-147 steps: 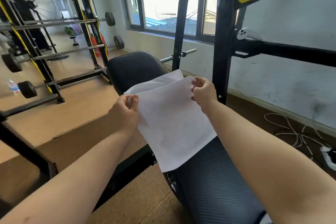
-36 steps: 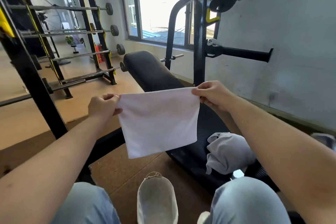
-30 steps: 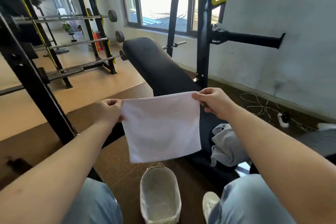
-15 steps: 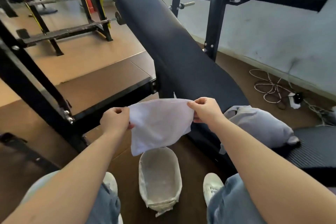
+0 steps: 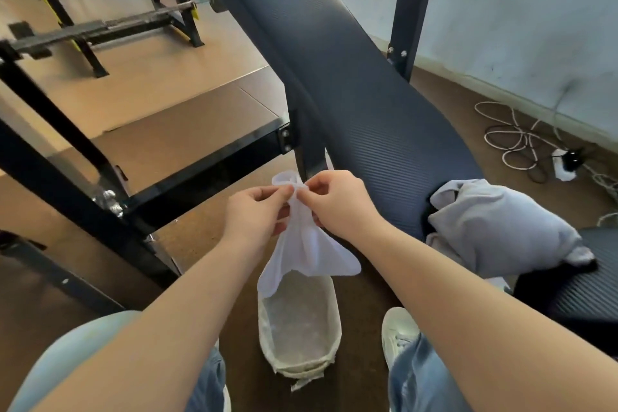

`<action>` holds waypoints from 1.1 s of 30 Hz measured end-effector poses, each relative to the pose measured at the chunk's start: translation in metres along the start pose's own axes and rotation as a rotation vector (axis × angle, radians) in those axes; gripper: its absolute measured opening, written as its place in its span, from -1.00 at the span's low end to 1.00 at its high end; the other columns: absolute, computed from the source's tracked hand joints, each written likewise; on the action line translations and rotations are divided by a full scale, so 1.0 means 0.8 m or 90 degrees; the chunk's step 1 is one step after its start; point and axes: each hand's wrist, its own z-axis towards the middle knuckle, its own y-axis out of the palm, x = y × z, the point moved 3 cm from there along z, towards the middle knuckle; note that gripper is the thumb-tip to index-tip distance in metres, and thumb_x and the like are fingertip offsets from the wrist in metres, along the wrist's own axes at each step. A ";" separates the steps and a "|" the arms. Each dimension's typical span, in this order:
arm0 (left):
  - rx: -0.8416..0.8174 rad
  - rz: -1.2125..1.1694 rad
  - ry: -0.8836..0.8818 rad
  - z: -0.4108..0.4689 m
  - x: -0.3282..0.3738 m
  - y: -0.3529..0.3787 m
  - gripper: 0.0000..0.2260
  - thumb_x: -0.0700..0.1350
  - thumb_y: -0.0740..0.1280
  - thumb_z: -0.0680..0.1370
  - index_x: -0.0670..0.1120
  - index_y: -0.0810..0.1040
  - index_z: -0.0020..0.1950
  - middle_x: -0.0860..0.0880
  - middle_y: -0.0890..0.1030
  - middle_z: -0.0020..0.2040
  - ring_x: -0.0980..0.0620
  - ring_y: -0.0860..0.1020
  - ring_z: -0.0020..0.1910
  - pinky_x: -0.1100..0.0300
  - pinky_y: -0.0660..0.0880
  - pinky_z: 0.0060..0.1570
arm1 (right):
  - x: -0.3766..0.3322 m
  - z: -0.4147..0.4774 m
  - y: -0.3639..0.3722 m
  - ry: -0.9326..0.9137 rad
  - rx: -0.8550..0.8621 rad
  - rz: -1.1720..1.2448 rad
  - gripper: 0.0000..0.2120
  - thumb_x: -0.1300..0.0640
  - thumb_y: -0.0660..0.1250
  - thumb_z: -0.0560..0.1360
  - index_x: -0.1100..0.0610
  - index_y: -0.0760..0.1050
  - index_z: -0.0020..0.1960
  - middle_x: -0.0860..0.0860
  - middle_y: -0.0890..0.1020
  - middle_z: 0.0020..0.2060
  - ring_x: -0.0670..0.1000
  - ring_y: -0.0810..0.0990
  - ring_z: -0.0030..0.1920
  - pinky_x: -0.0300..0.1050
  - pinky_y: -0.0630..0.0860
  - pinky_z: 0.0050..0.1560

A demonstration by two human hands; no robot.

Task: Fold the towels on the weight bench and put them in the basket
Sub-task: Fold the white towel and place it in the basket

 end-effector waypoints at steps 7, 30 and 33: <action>-0.012 -0.016 -0.008 0.006 0.000 0.005 -0.94 -0.01 0.44 0.57 0.05 0.68 0.00 0.02 0.72 -0.04 0.02 0.70 -0.09 0.08 0.69 -0.08 | 0.001 0.004 0.002 -0.052 0.040 -0.065 -0.81 -0.07 0.41 0.59 0.03 0.71 0.04 -0.22 0.59 -0.26 -0.19 0.61 -0.25 -0.43 0.47 -0.25; -0.020 0.070 -0.031 0.032 0.016 -0.023 -0.82 -0.02 0.28 0.67 0.02 0.52 0.26 -0.01 0.56 0.17 0.00 0.54 0.10 0.16 0.57 -0.10 | 0.008 0.007 -0.019 -0.098 0.078 -0.081 -0.86 0.12 0.40 0.60 0.07 0.65 0.14 -0.11 0.67 -0.10 -0.16 0.64 -0.15 -0.38 0.60 -0.15; -0.027 0.094 -0.060 0.036 0.005 -0.032 -0.71 -0.02 0.31 0.66 0.02 0.49 0.38 -0.02 0.57 0.17 0.00 0.58 0.09 0.06 0.63 0.00 | 0.008 0.002 -0.023 -0.108 0.056 -0.070 -0.84 0.13 0.40 0.61 0.07 0.64 0.17 -0.08 0.69 -0.05 -0.10 0.67 -0.12 -0.26 0.67 -0.10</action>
